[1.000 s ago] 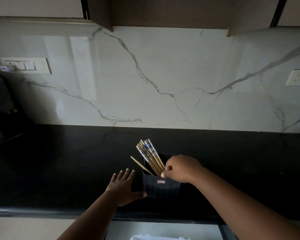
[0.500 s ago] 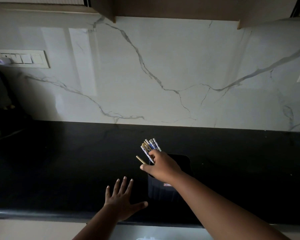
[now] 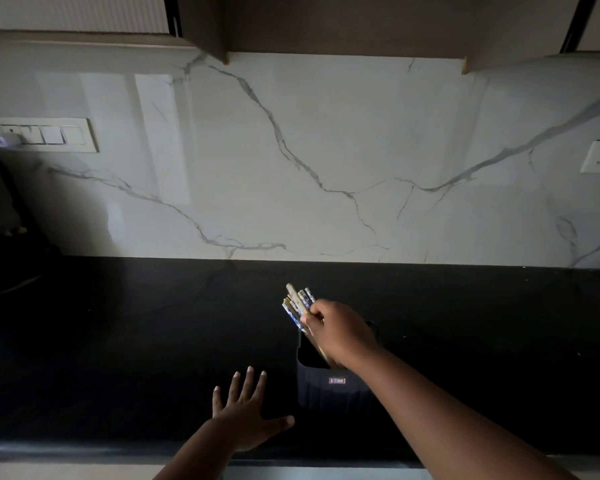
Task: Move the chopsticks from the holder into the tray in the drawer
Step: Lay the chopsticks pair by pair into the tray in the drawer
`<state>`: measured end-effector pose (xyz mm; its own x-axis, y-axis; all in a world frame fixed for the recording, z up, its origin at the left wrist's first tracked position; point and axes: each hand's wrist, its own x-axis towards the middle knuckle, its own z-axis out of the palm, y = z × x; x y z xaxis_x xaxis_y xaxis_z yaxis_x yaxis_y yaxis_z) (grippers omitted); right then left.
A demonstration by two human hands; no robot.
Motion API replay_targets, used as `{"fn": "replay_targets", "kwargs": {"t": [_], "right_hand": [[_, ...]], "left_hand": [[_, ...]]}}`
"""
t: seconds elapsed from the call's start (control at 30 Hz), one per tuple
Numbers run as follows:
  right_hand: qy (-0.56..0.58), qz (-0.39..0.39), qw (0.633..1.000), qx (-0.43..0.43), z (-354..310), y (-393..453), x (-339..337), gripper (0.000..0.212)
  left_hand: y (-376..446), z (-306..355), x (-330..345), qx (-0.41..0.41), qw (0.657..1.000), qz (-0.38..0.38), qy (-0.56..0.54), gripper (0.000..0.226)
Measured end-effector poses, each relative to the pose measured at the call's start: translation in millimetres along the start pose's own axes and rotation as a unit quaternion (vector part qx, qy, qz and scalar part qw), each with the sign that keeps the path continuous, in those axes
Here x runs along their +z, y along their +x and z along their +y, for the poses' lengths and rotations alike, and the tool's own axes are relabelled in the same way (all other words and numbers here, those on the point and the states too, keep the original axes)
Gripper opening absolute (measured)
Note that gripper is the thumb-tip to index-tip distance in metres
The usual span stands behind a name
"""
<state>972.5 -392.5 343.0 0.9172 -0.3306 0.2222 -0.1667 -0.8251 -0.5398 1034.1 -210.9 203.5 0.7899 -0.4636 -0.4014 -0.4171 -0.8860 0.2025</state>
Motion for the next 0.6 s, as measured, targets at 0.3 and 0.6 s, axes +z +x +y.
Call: {"fn": "replay_targets", "kwargs": {"t": [0.3,0.6], "right_hand": [[0.32,0.083,0.944,-0.013,-28.3,15.6,-97.9,0.012],[0.423,0.081,0.902,0.02,-37.3,6.7,-110.3,0.016]], "left_hand": [[-49.1,54.3,-135.9,0.244,0.827,0.326,-0.388,0.026],[-71.7,64.3,-157.7,0.455,0.703,0.537,0.105,0.06]]}}
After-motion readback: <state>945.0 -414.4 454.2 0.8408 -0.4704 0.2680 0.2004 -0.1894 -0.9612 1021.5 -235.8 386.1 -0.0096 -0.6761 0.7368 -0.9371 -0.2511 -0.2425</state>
